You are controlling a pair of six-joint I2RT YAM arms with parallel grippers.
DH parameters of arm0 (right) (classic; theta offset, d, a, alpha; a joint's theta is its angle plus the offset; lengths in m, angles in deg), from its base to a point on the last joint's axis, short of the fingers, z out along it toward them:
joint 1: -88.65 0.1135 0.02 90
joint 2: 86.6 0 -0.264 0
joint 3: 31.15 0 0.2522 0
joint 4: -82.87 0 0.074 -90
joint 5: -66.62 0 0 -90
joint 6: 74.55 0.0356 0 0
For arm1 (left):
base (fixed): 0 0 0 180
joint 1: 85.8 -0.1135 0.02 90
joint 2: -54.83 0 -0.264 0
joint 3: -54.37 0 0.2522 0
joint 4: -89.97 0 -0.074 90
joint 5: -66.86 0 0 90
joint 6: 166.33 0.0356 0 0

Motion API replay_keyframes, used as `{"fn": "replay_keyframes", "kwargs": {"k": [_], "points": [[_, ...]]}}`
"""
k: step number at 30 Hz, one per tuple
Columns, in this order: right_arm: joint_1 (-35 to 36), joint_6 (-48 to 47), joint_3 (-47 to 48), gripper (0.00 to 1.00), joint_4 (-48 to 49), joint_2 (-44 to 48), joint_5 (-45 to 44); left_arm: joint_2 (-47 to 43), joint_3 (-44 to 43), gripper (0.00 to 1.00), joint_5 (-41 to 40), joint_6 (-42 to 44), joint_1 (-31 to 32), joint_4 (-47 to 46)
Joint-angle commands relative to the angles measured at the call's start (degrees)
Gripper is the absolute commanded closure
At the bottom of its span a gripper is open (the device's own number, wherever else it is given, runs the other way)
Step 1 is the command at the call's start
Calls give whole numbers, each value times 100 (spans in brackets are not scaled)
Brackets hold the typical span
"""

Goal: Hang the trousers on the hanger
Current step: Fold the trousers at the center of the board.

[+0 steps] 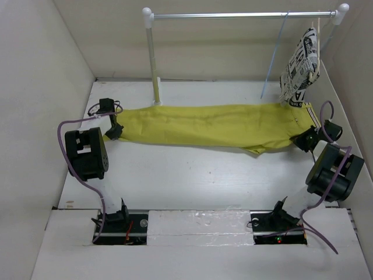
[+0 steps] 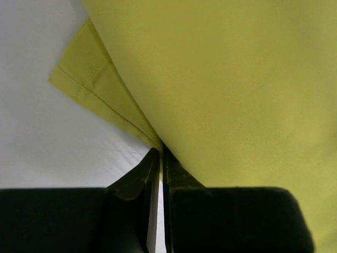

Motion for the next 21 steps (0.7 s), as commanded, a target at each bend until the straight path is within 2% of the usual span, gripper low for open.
{"fn": "replay_keyframes", "kwargs": {"k": [1, 5, 12, 16, 17, 18, 20, 21], "points": [[-12, -363, 190, 100, -211, 566, -334, -598, 118, 100, -867, 333, -142, 404], [-65, -565, 32, 100, -731, 1295, -466, -1048, 444, 100, -1544, 377, -142, 747], [-469, -934, -485, 100, -1538, 2420, -554, -1602, 593, 100, -2151, 236, -142, 1414], [-900, -1145, -750, 98, -1513, 2325, -414, -1479, 734, 100, -2055, 175, -142, 1424], [-900, -1250, -742, 91, -1470, 2212, -309, -1444, 743, 100, -2037, 96, -142, 1485], [-900, -1312, -698, 69, -1435, 2054, -169, -1392, 769, 100, -2011, 95, -142, 1607], [-900, -1452, -479, 55, -1591, 1623, 166, -1329, 830, 97, -2159, -27, -142, 1766], [-900, -1479, -400, 43, -1584, 1595, 341, -1425, 883, 73, -2238, -28, -142, 1793]]}}
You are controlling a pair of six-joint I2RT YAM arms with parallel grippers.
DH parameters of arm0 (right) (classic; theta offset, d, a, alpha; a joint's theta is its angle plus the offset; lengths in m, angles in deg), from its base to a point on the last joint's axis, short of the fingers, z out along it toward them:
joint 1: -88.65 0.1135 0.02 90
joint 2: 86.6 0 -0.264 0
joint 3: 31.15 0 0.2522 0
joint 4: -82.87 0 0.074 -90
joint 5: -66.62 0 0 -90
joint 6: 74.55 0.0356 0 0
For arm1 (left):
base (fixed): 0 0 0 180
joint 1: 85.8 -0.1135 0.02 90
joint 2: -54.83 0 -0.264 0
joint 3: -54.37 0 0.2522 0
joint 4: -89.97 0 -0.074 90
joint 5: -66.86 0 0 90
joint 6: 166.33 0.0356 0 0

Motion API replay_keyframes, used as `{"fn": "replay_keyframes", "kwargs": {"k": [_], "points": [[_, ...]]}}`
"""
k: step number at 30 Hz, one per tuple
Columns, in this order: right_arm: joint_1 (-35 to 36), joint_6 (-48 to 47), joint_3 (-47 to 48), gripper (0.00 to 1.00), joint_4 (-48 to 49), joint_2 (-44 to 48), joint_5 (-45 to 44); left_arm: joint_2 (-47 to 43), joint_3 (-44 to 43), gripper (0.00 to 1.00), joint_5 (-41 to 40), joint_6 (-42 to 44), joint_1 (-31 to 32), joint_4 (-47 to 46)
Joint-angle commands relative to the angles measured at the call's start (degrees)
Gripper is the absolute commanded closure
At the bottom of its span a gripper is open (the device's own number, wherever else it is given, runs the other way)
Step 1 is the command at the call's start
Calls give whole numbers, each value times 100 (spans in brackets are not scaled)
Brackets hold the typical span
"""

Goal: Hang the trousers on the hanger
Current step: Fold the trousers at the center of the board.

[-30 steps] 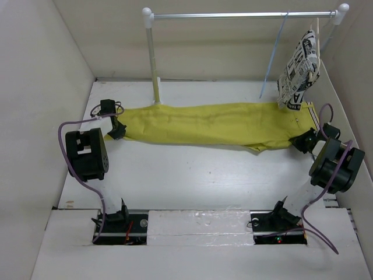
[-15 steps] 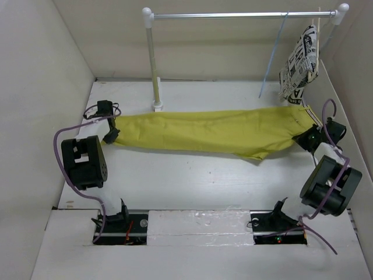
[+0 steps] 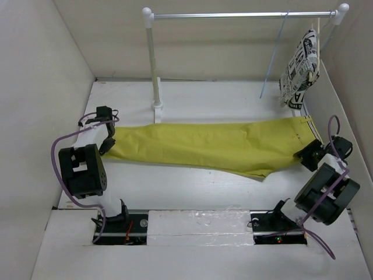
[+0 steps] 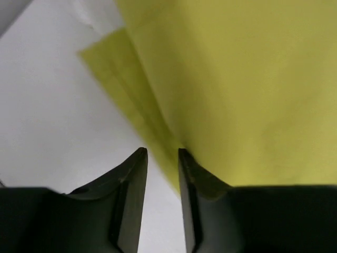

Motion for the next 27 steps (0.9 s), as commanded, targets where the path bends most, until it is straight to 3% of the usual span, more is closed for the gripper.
{"fn": "replay_keyframes", "kwargs": {"k": [1, 2, 4, 6, 11, 13, 16, 20, 22, 27], "points": [[-39, -380, 401, 40, 215, -99, 475, -197, 173, 69, -646, -113, -98, 290], [-39, -371, 454, 40, 172, -3, 485, -294, 182, 67, -637, -104, -98, 306], [268, -362, 576, 37, 40, 313, 354, -680, 86, 44, -558, -121, -98, 324], [575, -397, 831, 36, -153, 639, 257, -900, -159, 37, -444, -121, -98, 412], [2042, -582, 701, 40, 12, 1035, 326, -937, -188, 38, -540, -157, -98, 351], [2725, -792, 551, 53, 40, 1053, 536, -613, -161, 39, -645, -165, -98, 175], [3457, -1030, 401, 60, 40, 922, 661, -59, -362, 42, -988, -384, -281, 218], [4432, -1267, 384, 54, -84, 886, 564, 22, -407, 44, -271, -421, -904, -183], [4618, -1311, 401, 45, -110, 790, 538, -14, -354, 44, -40, -307, -1038, -422], [4829, -1408, 498, 43, -32, 394, 695, 547, -582, 50, 154, -174, -1038, -590]]}}
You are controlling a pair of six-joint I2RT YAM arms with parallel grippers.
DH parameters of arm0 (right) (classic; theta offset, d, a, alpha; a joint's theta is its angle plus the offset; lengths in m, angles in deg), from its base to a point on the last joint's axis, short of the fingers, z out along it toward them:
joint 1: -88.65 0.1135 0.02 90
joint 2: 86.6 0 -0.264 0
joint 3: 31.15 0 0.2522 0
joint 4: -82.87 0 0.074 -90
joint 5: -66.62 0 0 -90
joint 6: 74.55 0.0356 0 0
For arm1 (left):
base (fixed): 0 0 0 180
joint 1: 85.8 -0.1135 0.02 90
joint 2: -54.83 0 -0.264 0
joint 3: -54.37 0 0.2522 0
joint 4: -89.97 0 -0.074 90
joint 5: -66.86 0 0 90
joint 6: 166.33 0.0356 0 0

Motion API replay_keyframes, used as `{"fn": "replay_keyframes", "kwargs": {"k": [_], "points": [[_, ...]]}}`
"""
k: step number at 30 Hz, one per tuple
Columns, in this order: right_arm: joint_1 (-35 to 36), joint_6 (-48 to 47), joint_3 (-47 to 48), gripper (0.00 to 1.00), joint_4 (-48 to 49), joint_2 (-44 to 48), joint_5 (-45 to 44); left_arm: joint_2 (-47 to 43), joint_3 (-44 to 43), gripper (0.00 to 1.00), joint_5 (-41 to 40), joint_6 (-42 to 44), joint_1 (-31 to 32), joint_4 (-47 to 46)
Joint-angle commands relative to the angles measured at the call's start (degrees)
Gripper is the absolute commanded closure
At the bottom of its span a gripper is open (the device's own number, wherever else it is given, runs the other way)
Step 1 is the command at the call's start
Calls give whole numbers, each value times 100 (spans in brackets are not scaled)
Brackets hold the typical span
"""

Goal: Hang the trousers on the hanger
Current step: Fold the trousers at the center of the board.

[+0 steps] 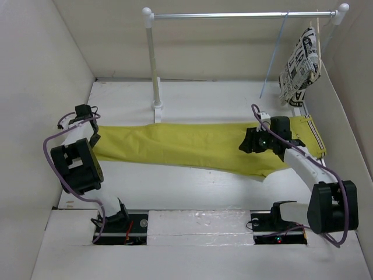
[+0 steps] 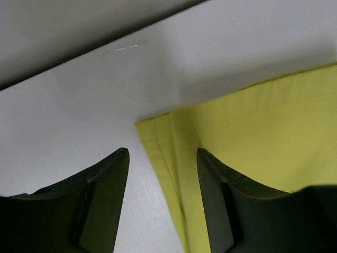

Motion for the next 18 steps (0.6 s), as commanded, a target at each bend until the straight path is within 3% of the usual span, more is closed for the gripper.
{"fn": "replay_keyframes", "kwargs": {"k": [1, 7, 8, 9, 10, 11, 12, 18], "points": [[83, -171, 168, 43, 168, -209, 156, 277, -237, 51, 248, 79, 70, -242], [399, -189, 546, 44, 344, -640, 332, 454, -246, 47, 554, 264, 70, -567], [451, -180, 616, 44, 388, -753, 358, 480, -237, 51, 590, 273, 70, -646], [513, -189, 643, 45, 414, -824, 384, 480, -246, 61, 643, 334, 70, -708], [670, -189, 678, 45, 423, -877, 376, 480, -272, 74, 757, 395, 70, -787], [741, -180, 695, 45, 458, -921, 376, 480, -298, 96, 793, 405, 70, -805], [812, -163, 713, 45, 476, -991, 306, 480, -351, 100, 784, 396, 70, -762], [1014, -188, 704, 45, 651, -1316, 314, -55, -746, 100, 196, 334, 412, 81]]}}
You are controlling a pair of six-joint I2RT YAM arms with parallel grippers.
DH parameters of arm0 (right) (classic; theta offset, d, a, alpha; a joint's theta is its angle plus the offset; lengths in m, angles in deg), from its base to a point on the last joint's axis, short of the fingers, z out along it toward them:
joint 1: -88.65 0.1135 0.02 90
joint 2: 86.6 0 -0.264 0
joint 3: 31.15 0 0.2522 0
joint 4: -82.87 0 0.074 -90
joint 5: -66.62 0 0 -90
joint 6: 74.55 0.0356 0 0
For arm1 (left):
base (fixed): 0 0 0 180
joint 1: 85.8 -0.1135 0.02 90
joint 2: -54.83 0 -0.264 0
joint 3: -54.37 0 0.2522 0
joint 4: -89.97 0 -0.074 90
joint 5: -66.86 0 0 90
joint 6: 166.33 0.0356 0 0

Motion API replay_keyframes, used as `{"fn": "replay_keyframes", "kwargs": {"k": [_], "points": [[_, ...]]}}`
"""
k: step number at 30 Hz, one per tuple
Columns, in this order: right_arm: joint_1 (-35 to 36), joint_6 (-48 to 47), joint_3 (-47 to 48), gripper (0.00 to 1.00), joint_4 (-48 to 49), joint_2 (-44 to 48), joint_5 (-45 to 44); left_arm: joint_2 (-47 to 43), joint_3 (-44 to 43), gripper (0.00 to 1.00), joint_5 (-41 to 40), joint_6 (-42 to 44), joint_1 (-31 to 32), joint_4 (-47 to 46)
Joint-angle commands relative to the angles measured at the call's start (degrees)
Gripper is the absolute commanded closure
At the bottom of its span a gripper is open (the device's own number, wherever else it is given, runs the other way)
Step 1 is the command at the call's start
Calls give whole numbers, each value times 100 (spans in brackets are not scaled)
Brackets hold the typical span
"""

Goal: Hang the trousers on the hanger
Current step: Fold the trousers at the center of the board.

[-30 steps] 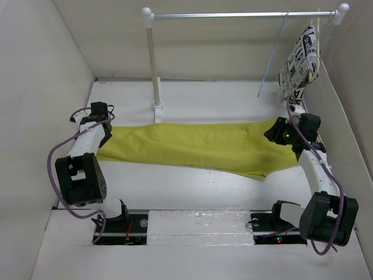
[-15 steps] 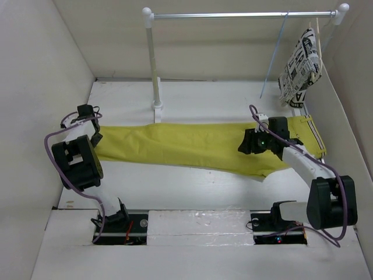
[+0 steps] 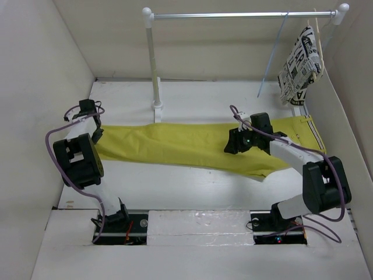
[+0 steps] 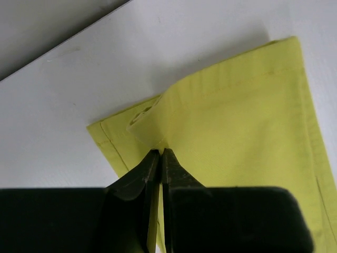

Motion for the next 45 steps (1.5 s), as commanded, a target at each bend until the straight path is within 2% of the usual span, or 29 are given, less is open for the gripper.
{"fn": "replay_keyframes", "kwargs": {"k": [1, 6, 10, 12, 13, 14, 16, 17, 18, 20, 22, 25, 27, 28, 29, 32, 39, 40, 45], "points": [[22, -291, 247, 45, 370, -326, 176, -772, -331, 100, -499, 50, 185, 835], [22, -477, 265, 45, 545, -582, 352, -1398, -428, 100, -834, 181, 185, 1436], [22, -495, 248, 44, 729, -785, 502, -1319, -910, 100, -1133, 86, 124, 2050], [-30, -495, 309, 43, 739, -942, 581, -1275, -894, 99, -1089, 304, 124, 1886], [-31, -512, 353, 43, 661, -1004, 677, -1205, -859, 90, -924, 470, -15, 1893], [-31, -521, 388, 42, 634, -1040, 739, -970, -850, 83, -853, 385, -69, 2050], [-31, -521, 467, 42, 520, -1049, 766, -784, -632, 62, -1009, 113, -70, 2183], [-31, -530, 476, 41, 502, -1014, 757, -783, -500, 36, -1002, 112, -70, 2088], [-31, -538, 511, 41, 467, -927, 722, -800, -403, 25, -1054, 68, -70, 2000], [-31, -600, 555, 40, 309, -829, 669, -966, -384, 16, -888, 111, -70, 1701], [-31, -670, 625, 41, 186, -715, 538, -1099, -454, 16, -573, 182, -70, 1386], [31, -714, 739, 46, 106, -741, 476, -1144, -542, 19, -229, 375, 237, 946], [101, -714, 819, 74, 97, -785, 511, -846, -674, 24, -149, 384, 509, 900], [180, -775, 871, 91, 62, -820, 511, -688, -840, 27, -140, 410, 598, 883], [180, -828, 1028, 100, 27, -899, 511, -364, -946, 37, -166, 454, 685, 857], [522, -916, 1476, 100, -175, -1101, 485, 365, -1568, 62, -360, 447, 809, 1022], [1041, -837, 1865, 99, -289, -1268, 318, 1282, -2203, 62, -220, 103, 590, 1138], [1094, -846, 1856, 96, -316, -1286, 274, 1361, -2273, 62, -202, 103, 529, 1077], [1297, -846, 1777, 66, -351, -1277, 247, 1845, -2564, 66, -114, -20, 528, 1112]]}}
